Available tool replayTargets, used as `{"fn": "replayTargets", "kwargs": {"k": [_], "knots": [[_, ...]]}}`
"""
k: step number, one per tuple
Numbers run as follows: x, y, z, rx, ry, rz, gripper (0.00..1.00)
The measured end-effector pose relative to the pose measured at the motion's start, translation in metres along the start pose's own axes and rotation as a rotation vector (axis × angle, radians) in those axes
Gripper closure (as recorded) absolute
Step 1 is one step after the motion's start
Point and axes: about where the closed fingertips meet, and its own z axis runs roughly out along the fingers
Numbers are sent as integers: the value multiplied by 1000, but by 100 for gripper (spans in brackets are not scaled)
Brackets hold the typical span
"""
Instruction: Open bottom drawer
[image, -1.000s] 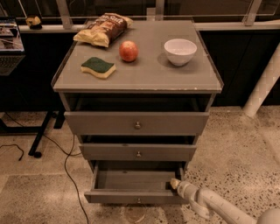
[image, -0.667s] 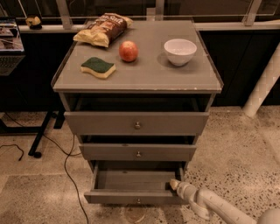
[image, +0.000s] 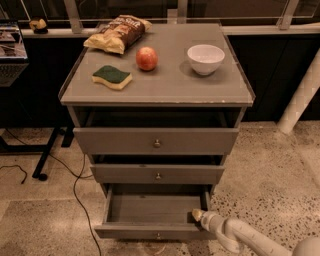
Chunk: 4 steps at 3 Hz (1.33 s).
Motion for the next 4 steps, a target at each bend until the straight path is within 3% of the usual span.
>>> {"fn": "replayTargets", "kwargs": {"k": [1,2,3,4], "knots": [[28,2,-13,-53,46,2,100],[27,3,-13,-55,47,2,100],[46,-3,-22,-79,81,30,100],[43,0,-25,-80,81,30,100]]}}
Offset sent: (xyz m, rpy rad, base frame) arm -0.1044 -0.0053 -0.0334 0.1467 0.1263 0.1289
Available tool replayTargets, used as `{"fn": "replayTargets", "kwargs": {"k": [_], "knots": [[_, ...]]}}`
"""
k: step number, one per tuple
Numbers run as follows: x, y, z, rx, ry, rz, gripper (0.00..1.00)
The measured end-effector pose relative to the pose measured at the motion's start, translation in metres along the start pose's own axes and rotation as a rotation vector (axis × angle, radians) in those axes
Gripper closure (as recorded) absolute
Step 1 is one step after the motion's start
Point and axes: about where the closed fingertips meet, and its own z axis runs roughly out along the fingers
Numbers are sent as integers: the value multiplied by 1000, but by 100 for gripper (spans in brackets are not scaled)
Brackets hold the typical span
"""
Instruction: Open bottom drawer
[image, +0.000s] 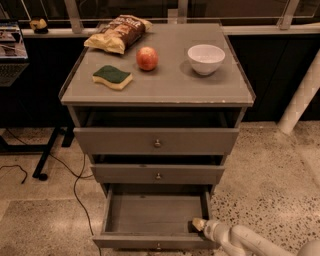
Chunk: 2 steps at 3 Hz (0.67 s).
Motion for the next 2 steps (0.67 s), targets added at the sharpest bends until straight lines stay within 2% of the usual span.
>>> {"fn": "replayTargets", "kwargs": {"k": [1,2], "knots": [[-5,3,-15,-71,-44,15,81],[-27,13,-54,-203,-171,30,58]]}}
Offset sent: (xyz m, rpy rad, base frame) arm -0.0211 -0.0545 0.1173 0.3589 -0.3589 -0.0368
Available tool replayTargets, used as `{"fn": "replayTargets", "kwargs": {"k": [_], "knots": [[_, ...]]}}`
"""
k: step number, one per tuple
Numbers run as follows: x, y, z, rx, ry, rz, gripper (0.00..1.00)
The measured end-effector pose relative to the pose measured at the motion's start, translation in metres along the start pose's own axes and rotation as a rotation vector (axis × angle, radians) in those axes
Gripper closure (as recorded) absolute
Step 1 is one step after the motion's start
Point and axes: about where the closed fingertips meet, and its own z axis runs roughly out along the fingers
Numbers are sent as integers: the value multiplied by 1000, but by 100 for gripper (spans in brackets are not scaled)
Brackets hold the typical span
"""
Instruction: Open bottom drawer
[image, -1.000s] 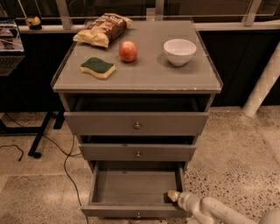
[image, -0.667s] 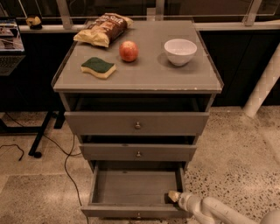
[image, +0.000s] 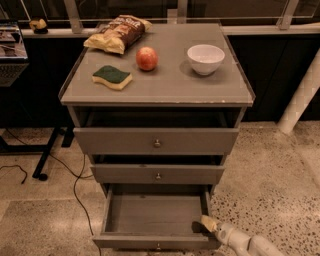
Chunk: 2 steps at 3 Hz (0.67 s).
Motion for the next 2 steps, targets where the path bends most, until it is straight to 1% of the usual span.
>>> {"fn": "replayTargets", "kwargs": {"k": [1,2], "knots": [[-23,13,-28,-91,-108,3,35],[-21,17,-27,-103,-103,4,12]]}}
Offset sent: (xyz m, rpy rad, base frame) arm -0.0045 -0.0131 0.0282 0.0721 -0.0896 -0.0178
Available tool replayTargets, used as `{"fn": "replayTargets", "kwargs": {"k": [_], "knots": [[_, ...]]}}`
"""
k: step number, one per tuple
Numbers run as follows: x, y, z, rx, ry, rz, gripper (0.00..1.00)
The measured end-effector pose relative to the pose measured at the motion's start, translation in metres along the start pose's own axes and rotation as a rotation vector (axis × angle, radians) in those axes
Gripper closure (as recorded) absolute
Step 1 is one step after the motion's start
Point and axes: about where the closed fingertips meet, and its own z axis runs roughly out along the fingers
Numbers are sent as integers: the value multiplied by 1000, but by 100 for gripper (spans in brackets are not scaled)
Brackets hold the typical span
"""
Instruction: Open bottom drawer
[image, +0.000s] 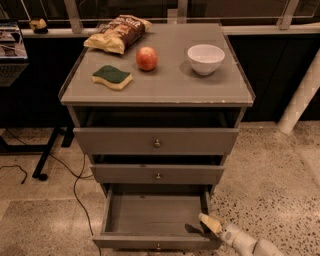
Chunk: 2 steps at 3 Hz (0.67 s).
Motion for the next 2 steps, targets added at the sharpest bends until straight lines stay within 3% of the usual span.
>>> {"fn": "replayTargets", "kwargs": {"k": [1,2], "knots": [[0,0,0,0,0,0,0],[0,0,0,0,0,0,0]]}}
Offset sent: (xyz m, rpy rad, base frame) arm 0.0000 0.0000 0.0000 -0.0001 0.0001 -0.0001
